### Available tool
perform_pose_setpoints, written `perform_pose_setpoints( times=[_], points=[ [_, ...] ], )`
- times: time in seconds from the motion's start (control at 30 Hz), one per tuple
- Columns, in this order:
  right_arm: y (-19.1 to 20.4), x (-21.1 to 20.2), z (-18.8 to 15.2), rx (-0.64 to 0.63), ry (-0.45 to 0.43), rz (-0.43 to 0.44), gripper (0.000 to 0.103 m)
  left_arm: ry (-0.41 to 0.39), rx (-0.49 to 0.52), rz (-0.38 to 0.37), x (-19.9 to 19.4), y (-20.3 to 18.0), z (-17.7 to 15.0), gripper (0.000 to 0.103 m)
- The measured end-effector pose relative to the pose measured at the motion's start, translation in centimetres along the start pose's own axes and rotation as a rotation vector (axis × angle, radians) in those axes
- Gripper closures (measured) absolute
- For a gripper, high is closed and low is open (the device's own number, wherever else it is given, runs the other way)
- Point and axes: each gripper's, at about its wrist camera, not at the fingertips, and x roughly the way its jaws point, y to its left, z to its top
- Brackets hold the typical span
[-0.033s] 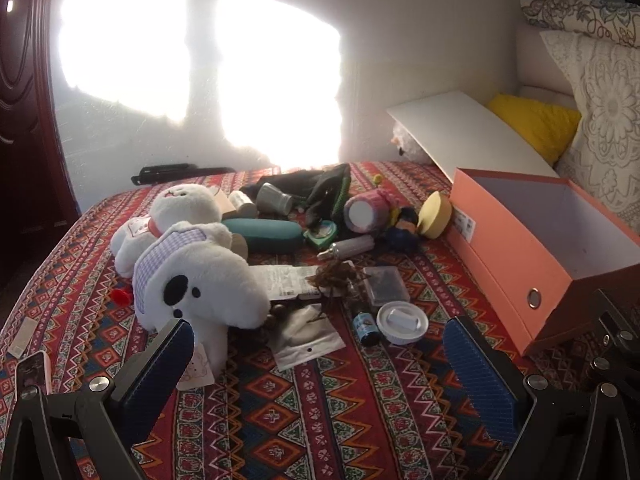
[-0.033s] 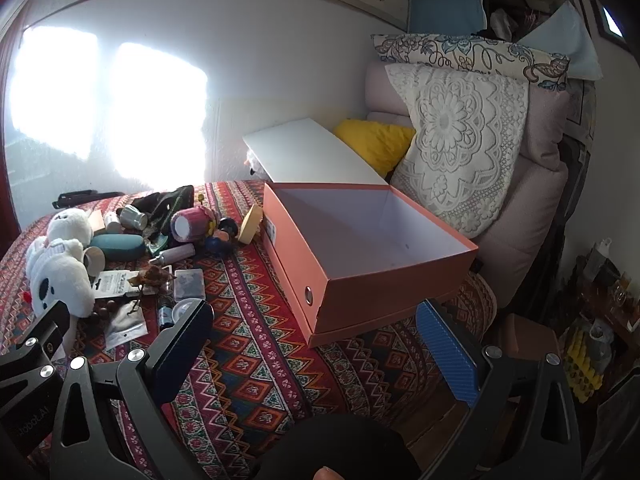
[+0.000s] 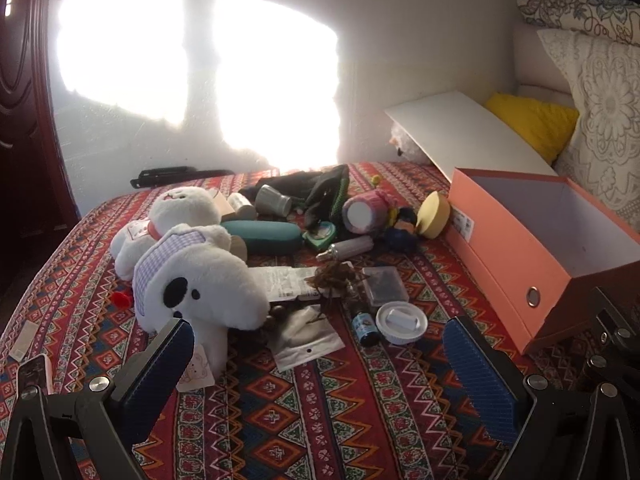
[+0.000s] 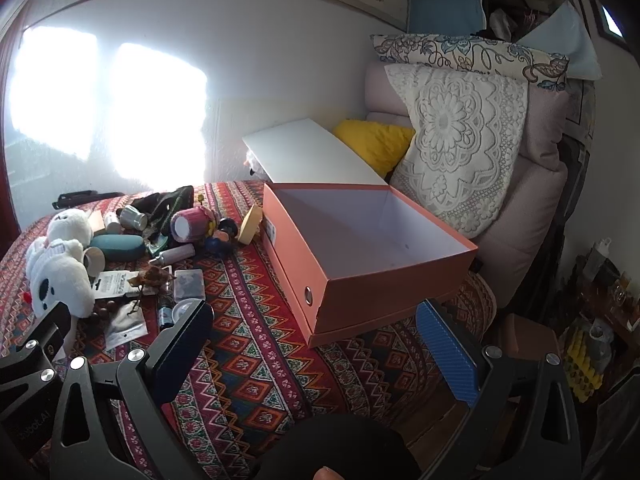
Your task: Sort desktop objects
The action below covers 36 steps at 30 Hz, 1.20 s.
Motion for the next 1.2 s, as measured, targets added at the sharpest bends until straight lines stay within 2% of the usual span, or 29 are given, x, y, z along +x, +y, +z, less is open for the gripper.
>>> perform_pose_setpoints(
  times=[0.3, 1.2],
  points=[
    [-0.6, -0.2, 0.0, 0.022, -0.002, 0.010, 0.000, -0.014, 0.053, 0.014, -1.0, -1.1, -0.1, 0.000],
    [-0.5, 0.1, -0.1, 0.023, 0.000, -0.013, 0.000, -0.017, 0.037, 0.004, -1.0, -0.7, 0.0, 0.000]
  ],
)
